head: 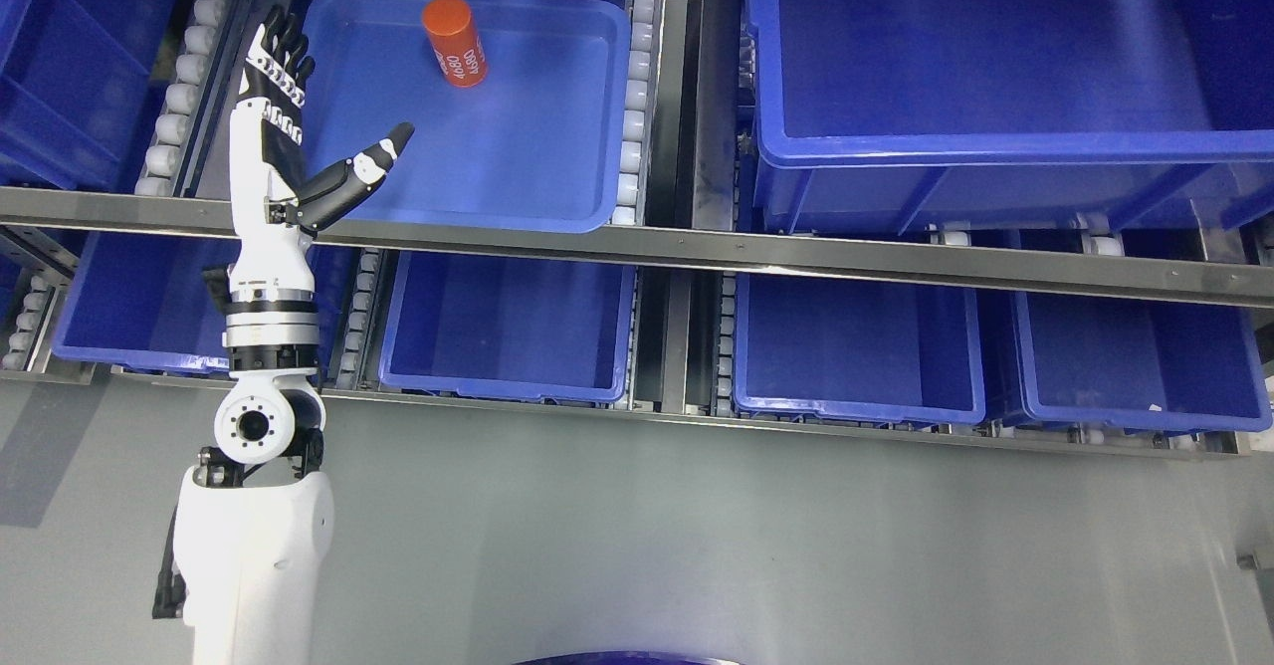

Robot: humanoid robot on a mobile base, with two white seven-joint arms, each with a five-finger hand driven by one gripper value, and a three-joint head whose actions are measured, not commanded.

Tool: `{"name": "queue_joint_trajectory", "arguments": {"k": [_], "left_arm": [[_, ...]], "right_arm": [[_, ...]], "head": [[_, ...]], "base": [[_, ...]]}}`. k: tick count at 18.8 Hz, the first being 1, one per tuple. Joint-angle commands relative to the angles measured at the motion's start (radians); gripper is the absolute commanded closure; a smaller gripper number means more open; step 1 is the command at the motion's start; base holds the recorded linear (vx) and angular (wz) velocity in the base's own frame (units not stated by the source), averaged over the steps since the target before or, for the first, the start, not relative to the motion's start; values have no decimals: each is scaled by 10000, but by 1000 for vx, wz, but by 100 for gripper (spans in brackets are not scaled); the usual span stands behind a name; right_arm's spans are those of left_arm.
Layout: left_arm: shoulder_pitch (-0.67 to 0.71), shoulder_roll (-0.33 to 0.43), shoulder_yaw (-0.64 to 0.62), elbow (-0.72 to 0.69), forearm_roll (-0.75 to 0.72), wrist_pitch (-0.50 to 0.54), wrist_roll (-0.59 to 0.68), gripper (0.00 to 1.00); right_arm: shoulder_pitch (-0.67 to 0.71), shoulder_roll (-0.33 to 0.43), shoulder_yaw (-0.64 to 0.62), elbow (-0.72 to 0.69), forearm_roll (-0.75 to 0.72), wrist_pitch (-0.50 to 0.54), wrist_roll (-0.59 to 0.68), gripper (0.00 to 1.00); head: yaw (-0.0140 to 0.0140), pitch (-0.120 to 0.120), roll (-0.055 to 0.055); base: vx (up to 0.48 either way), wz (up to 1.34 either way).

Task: Grab orange capacitor from left shelf to right desk
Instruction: 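Reach the left hand into the upper blue bin toward the orange capacitor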

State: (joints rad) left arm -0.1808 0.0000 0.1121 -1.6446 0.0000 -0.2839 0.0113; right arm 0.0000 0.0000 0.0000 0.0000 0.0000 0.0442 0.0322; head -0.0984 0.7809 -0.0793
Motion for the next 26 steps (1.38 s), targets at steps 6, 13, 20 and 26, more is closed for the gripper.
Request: {"name": "queue_joint_trajectory", "arguments": {"k": [6,13,20,26], "left_arm": [[-246,175,75,582,-260,215,-36,0],[-2989,1088,-139,4720,-306,231,-265,0],[-3651,982,-937,6671,-337,384,-1309,1],[-4465,982,-937,7672,-429,399,-1340,2]], "right_arm": [[-15,-174,-108,-337,0,2,1,0],[-15,-174,-108,-337,0,2,1,0],[-15,-174,-108,-337,0,2,1,0],[-15,-174,-108,-337,0,2,1,0]], "head": [[0,0,0],[0,0,0],[0,0,0],[0,0,0]], "base": [[0,0],[0,0],[0,0],[0,0]]}}
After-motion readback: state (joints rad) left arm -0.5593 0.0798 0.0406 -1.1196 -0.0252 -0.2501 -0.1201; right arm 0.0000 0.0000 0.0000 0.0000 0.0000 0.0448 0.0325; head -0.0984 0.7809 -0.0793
